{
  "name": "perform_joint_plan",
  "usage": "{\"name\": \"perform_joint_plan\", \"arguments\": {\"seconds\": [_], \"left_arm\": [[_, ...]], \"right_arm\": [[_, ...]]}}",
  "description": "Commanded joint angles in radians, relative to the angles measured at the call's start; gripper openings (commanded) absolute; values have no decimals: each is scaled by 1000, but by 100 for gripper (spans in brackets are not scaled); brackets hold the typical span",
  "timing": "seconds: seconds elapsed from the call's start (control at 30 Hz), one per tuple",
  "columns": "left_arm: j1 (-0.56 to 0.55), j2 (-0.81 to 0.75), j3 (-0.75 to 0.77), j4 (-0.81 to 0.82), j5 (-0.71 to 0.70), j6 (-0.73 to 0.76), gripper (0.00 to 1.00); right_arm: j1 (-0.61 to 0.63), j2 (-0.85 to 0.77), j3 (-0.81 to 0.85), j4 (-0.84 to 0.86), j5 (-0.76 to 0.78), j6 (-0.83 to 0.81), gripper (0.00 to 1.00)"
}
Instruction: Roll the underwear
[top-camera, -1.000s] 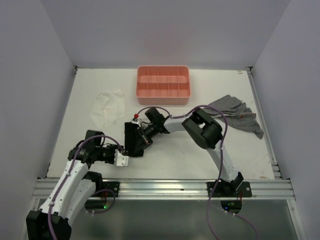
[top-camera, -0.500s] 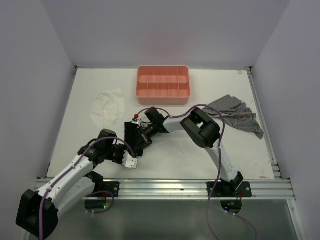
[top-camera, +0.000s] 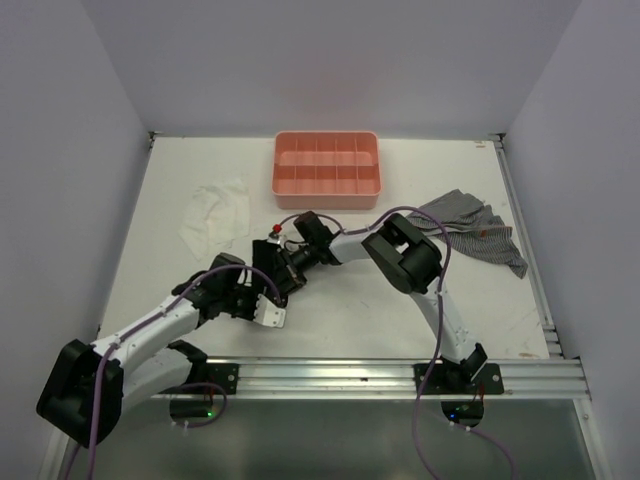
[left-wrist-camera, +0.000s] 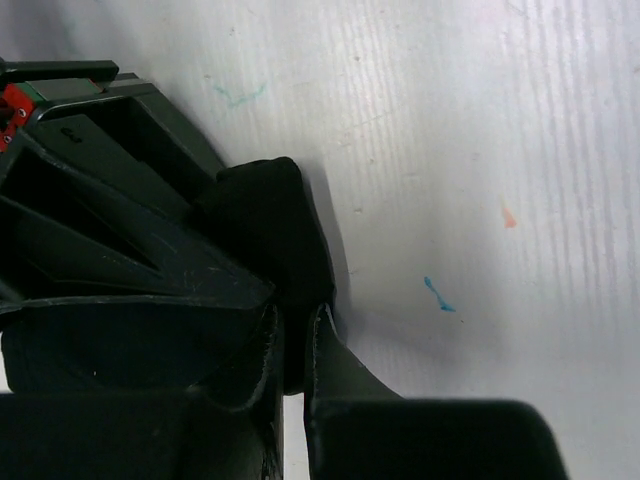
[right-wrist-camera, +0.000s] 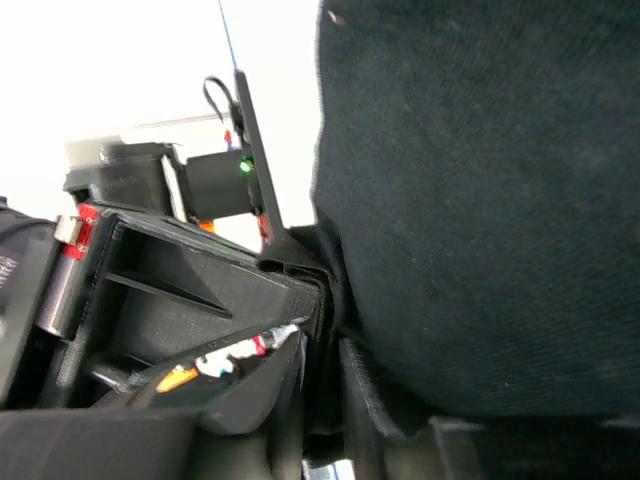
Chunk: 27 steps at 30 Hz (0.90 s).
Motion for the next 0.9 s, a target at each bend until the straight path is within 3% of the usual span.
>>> {"name": "perform_joint_plan", "arguments": {"seconds": [0.0, 0.03, 0.13, 0.2, 0.43, 0.6, 0.87], "left_arm": [[-7, 117, 2, -74, -46, -37, 1], [-5, 133, 25, -98, -40, -42, 0], [-7, 193, 63, -161, 7, -29, 0], [-4, 242, 84, -189, 52, -19, 0], [21, 480, 284, -369, 236, 41, 0], [93, 698, 460, -515, 307, 59, 0], [142, 874, 597, -592, 310, 32, 0]], "right_arm": [[-58, -21, -30, -14, 190, -19, 32], [-89, -40, -27, -37, 195, -33, 47], [-159, -110, -11, -124, 210, -114, 58], [-191, -149, 0, -187, 219, -206, 60], [-247, -377, -38, -450, 333, -644, 55], [-247, -616, -236, -439, 397, -941, 42], [-213, -842, -391, -402, 466, -1164, 39]]}}
